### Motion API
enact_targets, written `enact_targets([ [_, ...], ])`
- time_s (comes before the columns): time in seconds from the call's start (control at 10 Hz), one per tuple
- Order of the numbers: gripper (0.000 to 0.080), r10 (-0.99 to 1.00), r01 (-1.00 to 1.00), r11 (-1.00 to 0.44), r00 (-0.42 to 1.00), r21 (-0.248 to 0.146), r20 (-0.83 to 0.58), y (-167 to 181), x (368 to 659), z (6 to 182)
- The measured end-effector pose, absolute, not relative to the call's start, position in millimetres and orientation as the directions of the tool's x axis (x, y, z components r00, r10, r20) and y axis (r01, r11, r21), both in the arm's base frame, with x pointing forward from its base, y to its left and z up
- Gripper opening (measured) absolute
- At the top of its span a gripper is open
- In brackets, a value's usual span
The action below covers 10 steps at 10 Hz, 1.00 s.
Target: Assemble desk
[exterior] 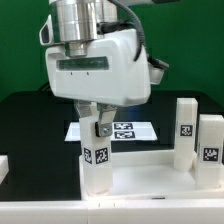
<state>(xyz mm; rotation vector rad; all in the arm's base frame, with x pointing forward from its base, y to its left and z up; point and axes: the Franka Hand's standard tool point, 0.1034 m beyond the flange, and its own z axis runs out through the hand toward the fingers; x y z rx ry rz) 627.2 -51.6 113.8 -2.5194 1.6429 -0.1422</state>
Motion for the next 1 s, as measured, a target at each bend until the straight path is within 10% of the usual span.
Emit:
enact_targets([
  [0.5,0.0289,-0.91,-0.918,0.388,-0.366,-0.086,-0.193,-55.4,631.8,120.4],
  [0.7,0.0372,-0.936,-0.942,0.323,-0.303,-0.094,-0.179,-54.8,630.6,118.3],
  [1.0,0.0619,-0.956,-0.952,-0.266,0.281,-0.151,-0.083,-44.6,628.2,114.8],
])
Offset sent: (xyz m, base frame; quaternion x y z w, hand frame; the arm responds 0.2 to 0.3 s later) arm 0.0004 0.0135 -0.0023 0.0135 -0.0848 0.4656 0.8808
